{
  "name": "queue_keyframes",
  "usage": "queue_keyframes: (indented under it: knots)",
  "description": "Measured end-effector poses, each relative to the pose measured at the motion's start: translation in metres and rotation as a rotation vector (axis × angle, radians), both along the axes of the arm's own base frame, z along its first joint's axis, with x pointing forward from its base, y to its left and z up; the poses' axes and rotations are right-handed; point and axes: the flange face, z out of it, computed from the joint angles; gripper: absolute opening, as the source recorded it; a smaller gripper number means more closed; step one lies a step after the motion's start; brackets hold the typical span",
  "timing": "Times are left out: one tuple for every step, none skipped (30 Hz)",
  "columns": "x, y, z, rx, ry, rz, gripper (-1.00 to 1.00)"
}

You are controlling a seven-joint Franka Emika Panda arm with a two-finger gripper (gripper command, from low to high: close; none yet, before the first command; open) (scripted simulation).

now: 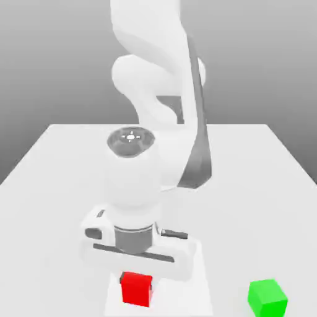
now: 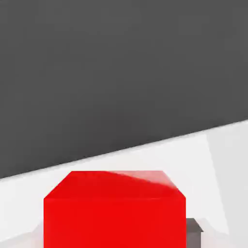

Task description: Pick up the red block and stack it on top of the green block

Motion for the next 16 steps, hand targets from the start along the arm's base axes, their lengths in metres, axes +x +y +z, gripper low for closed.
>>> queue_keyframes:
  knots:
    - [0.004, 0.018, 0.007, 0.000, 0.000, 0.068, -1.00]
    - [0.009, 0.041, 0.012, 0.001, 0.000, 0.155, -1.00]
    - [0.013, 0.064, 0.016, 0.002, 0.001, 0.242, -1.00]
    - [0.016, 0.088, 0.020, 0.002, 0.001, 0.329, -1.00]
    - [0.017, 0.112, 0.023, 0.002, 0.001, 0.415, -1.00]
    - [0.017, 0.136, 0.027, 0.002, 0.001, 0.502, -1.00]
    - [0.016, 0.160, 0.031, 0.002, 0.001, 0.589, -1.00]
    - [0.013, 0.185, 0.035, 0.002, 0.001, 0.676, -1.00]
    - [0.010, 0.209, 0.033, 0.001, 0.001, 0.763, -1.00]
    - [0.009, 0.225, 0.024, 0.000, 0.001, 0.818, -1.00]
    - [0.008, 0.233, 0.013, 0.000, 0.001, 0.845, -1.00]
    - [0.007, 0.237, -0.001, 0.000, 0.000, 0.859, -1.00]
    - [0.006, 0.239, -0.013, 0.000, 0.000, 0.866, 1.00]
    - [0.006, 0.239, -0.013, 0.000, 0.000, 0.866, 1.00]
    - [0.006, 0.239, -0.013, 0.000, 0.000, 0.866, 1.00]
    - [0.006, 0.239, -0.013, 0.000, 0.000, 0.866, 1.00]
